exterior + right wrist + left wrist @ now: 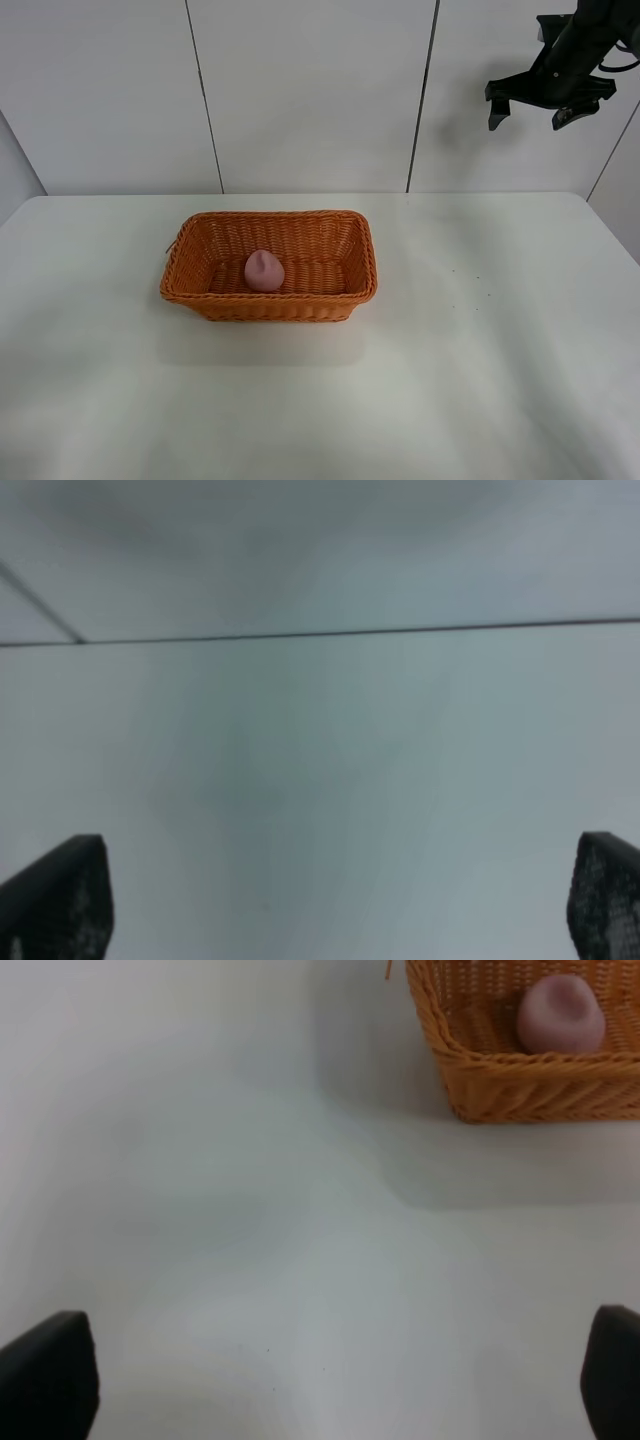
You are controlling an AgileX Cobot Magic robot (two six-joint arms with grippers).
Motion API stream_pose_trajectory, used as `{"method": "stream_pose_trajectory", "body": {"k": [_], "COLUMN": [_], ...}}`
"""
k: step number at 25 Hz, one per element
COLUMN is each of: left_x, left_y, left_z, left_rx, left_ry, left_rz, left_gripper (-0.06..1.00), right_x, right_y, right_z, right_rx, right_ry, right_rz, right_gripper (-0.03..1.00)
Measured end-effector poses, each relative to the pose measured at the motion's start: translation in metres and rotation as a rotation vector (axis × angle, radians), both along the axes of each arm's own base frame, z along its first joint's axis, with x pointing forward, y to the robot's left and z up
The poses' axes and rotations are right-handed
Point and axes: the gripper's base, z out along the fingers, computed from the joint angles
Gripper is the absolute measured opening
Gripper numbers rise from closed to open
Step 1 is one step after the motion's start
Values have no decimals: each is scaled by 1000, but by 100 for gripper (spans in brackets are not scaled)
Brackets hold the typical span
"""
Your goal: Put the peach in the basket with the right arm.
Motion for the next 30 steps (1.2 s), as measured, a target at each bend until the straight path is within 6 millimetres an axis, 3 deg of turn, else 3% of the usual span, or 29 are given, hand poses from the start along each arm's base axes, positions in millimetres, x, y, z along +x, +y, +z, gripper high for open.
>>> {"method": "stream_pose_trajectory", "body": {"k": [8, 13, 19, 22, 30], "left_x": [0, 0, 0, 0, 0], "left_y": [0, 0, 0, 0, 0], "left_z": [0, 0, 0, 0, 0], "left_rx": [0, 0, 0, 0, 0], "left_ry": [0, 0, 0, 0, 0], "left_rz": [0, 0, 0, 0, 0], "left_gripper": [99, 99, 99, 99, 99], "right_x": [-9, -43, -108, -149, -265], "right_y": [5, 6, 7, 8, 11], "right_z": [0, 9, 21, 27, 18], "right_rx": [18, 9, 4, 2, 6], "right_ry": [37, 111, 203, 235, 308], "right_rz": [38, 60, 80, 89, 92], "right_gripper": [70, 70, 70, 70, 70]}}
